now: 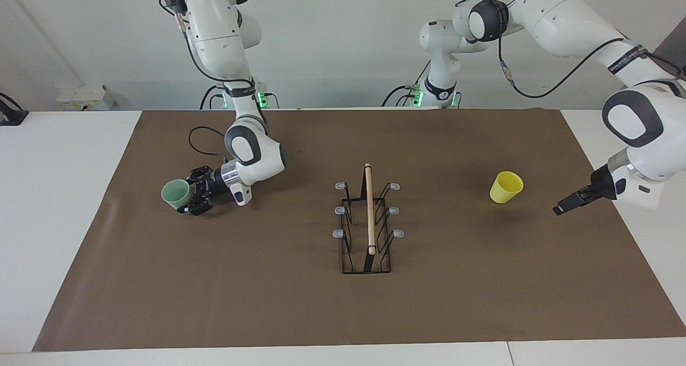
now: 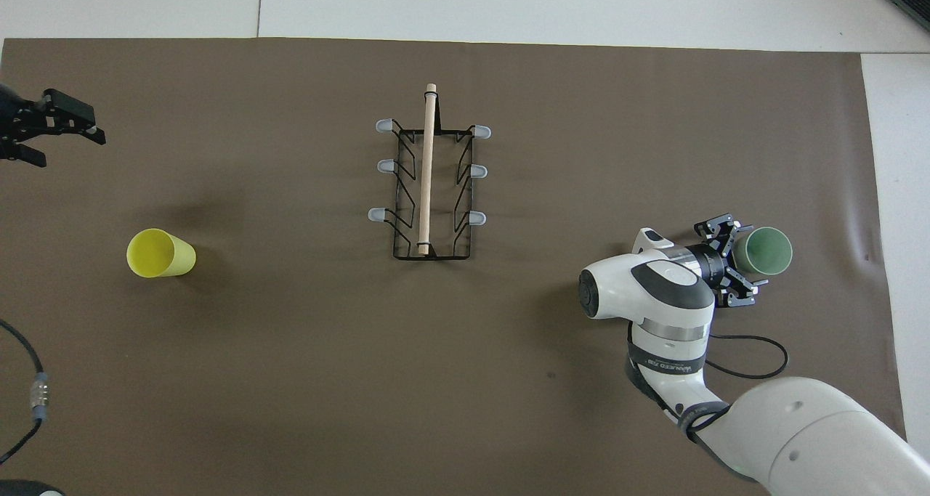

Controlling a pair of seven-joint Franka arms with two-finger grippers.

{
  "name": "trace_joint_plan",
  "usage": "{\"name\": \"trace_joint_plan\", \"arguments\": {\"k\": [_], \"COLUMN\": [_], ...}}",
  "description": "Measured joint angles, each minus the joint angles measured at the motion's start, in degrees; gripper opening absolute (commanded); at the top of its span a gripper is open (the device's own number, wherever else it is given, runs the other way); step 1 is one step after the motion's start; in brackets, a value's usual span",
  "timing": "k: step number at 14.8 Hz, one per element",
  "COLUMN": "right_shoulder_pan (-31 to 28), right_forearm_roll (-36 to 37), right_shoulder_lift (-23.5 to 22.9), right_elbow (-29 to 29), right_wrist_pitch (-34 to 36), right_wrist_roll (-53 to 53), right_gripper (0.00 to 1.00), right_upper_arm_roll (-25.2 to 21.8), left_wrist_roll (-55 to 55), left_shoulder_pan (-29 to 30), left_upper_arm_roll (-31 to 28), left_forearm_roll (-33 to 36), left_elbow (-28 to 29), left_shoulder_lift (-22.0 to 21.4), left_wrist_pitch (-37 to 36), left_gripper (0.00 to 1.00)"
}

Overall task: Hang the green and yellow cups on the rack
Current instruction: 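Close the right gripper on the green cup while the left gripper opens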

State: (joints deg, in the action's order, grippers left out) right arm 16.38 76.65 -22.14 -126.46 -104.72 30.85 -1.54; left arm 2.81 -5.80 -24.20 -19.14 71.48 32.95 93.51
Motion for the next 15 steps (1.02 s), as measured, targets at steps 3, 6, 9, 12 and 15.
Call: {"name": "trace_joint_plan", "arguments": {"k": [3,6,9,12,15], "right_shoulder_pan": [-0.09,-0.17,-0.23,0.34,2.34], "right_forearm_roll": [0.06,0.43,0.52,-1.5,-10.8], "right_shoulder_lift": [0.03,0.22,0.58,0.93,2.14], "right_elbow": [-0.09,-0.31,-0.3,1.98,7.06], "right_wrist_pitch": [-0.17,-0.49,-1.06,-1.08,-1.0], "right_wrist_roll": [-0.31,-0.37,-0.56,-1.29,-1.0], "right_gripper": [0.57,0.0,0.0,0.0,0.0], "right_upper_arm_roll": [0.0,0.01,0.03,0.3,0.42], "left_wrist_roll": [3.45,9.92,18.79,21.77,30.19], "left_shoulder_pan": [-0.1,-0.05,-0.1,0.23,0.1], "left_upper_arm_roll": [-3.45,-5.12,-5.2,-5.8,-5.81], "left_forearm_roll": [-1.9,-5.17,-7.95,-12.32,-13.57], "left_elbow": [2.72,5.72,9.76,18.4,24.4], "left_shoulder_lift": [0.28,-0.47,-2.35,-6.23,-9.36], "left_wrist_pitch": [-0.03,0.04,0.84,5.9,7.8], "left_gripper": [1.0,1.0,1.0,1.0,1.0]}}
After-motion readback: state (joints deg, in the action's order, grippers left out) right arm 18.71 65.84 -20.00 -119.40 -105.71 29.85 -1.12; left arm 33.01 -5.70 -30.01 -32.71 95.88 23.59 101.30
